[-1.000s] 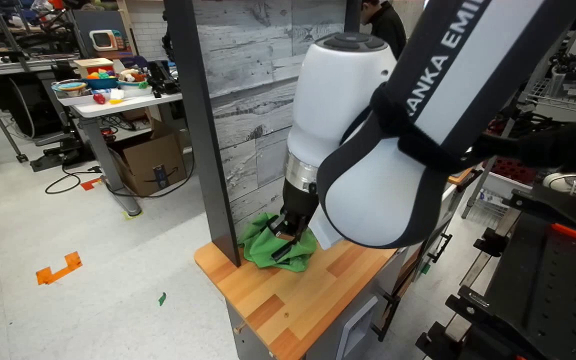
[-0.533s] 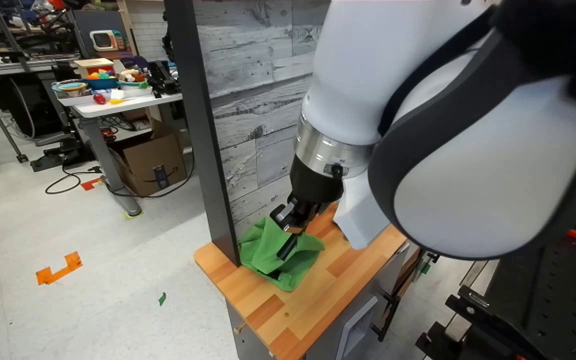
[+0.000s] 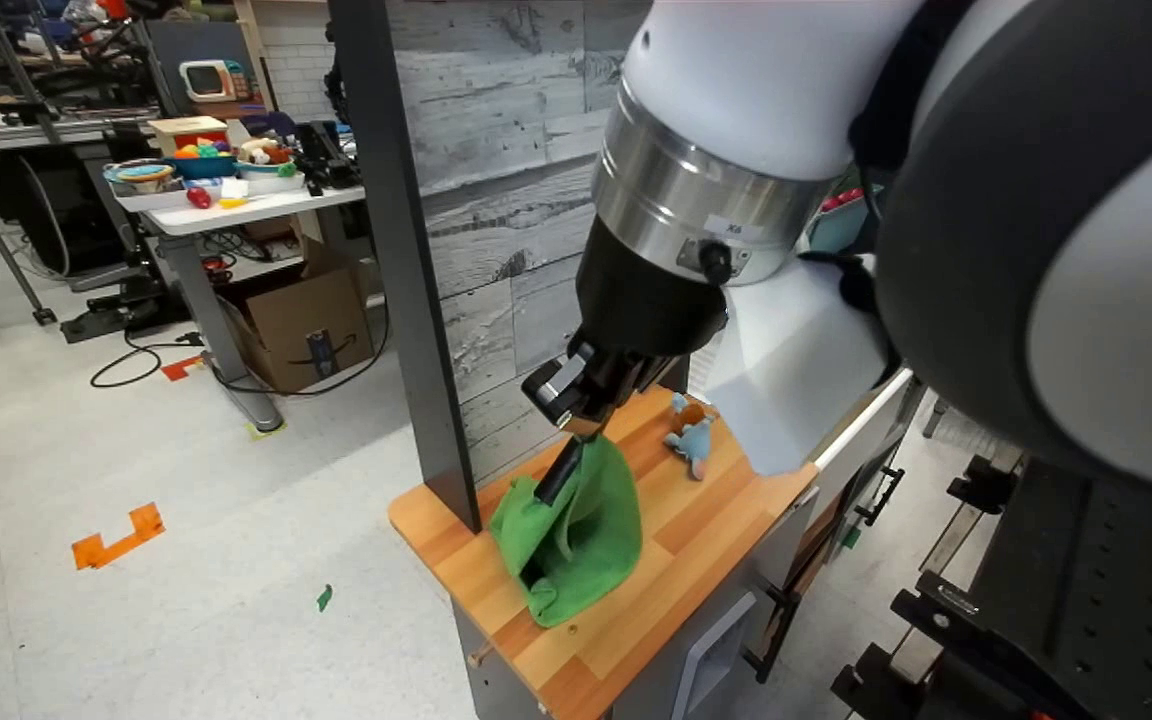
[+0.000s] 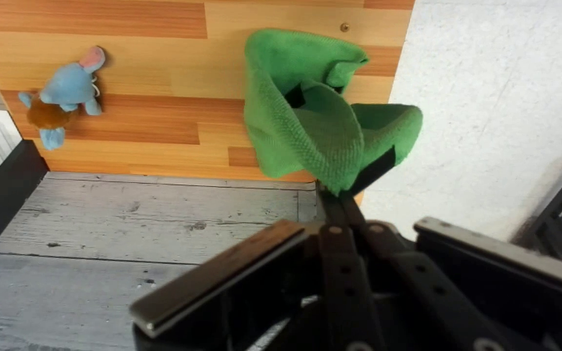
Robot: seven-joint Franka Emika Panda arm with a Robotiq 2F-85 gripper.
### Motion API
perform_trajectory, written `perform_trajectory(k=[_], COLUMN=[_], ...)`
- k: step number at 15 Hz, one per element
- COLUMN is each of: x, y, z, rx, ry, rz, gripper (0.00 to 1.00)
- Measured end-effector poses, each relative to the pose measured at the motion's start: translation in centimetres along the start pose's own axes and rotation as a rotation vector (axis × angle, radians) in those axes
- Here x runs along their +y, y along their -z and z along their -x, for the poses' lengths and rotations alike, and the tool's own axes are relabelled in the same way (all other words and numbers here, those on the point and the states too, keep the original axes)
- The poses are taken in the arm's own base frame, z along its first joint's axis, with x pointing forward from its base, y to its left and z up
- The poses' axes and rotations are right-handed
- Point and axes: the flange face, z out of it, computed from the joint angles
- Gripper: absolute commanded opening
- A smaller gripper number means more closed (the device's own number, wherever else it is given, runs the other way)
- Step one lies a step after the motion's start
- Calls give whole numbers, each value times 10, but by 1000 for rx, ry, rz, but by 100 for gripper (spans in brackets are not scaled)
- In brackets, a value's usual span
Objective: Unfold the green towel once from left to right.
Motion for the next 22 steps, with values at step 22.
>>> perform_trajectory(k=[22], x=[226], y=[-171], z=[67], rx=[-245], ry=[-731], rz=[145], gripper=[27])
